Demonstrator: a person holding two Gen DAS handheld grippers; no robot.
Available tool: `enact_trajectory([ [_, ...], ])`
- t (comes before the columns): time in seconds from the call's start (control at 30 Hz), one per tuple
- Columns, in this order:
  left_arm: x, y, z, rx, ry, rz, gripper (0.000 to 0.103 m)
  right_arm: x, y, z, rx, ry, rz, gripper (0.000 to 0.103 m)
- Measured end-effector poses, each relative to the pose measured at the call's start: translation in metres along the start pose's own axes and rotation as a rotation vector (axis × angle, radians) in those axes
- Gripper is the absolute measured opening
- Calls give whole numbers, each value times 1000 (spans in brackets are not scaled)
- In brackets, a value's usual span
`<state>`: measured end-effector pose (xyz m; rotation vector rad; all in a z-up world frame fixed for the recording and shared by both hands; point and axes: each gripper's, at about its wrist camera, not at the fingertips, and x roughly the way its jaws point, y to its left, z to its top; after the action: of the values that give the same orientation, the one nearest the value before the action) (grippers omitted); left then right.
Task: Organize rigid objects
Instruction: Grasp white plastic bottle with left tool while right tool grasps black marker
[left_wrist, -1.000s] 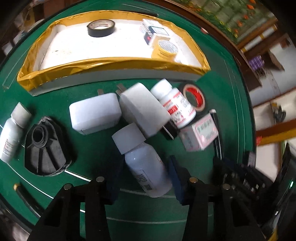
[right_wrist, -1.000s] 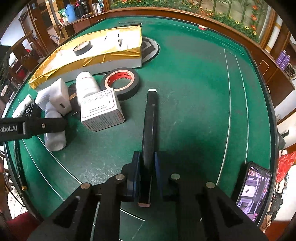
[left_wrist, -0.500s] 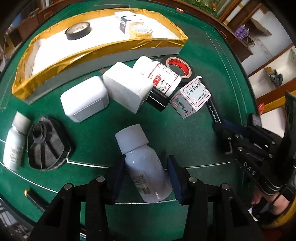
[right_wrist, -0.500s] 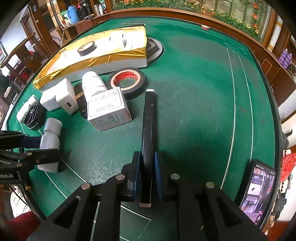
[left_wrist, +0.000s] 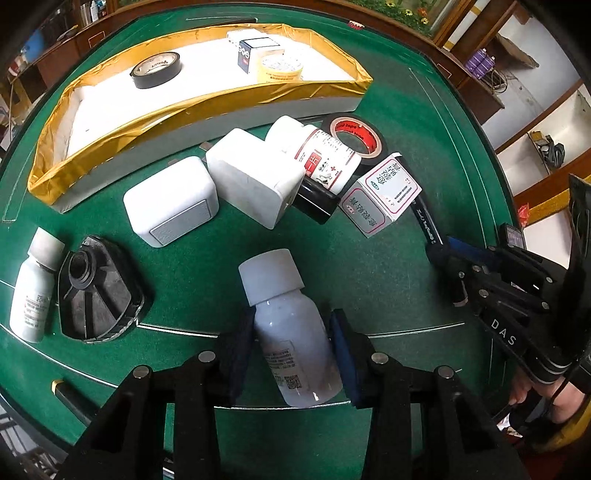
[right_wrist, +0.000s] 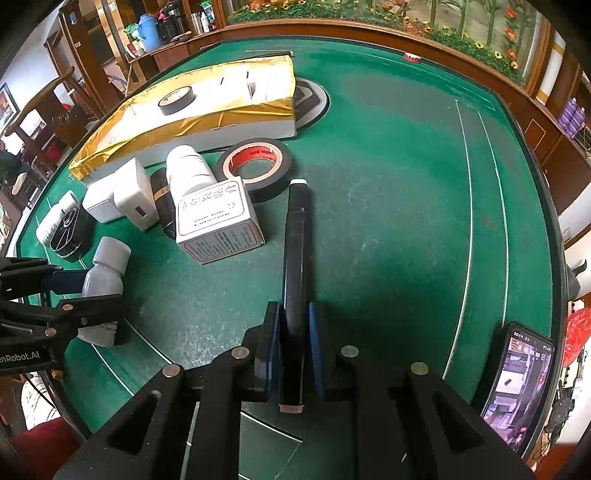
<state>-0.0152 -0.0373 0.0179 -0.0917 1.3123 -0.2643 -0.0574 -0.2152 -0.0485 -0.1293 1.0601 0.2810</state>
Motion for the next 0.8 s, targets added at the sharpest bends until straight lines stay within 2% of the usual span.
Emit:
enact_trajectory([
  [0.47, -8, -2, -6, -18, -31, -18, 41, -1, 1, 2, 0, 16, -3, 14],
  [0.8, -19, 2, 0, -23, -50, -43, 40, -14, -4, 6, 21, -15, 0, 14],
])
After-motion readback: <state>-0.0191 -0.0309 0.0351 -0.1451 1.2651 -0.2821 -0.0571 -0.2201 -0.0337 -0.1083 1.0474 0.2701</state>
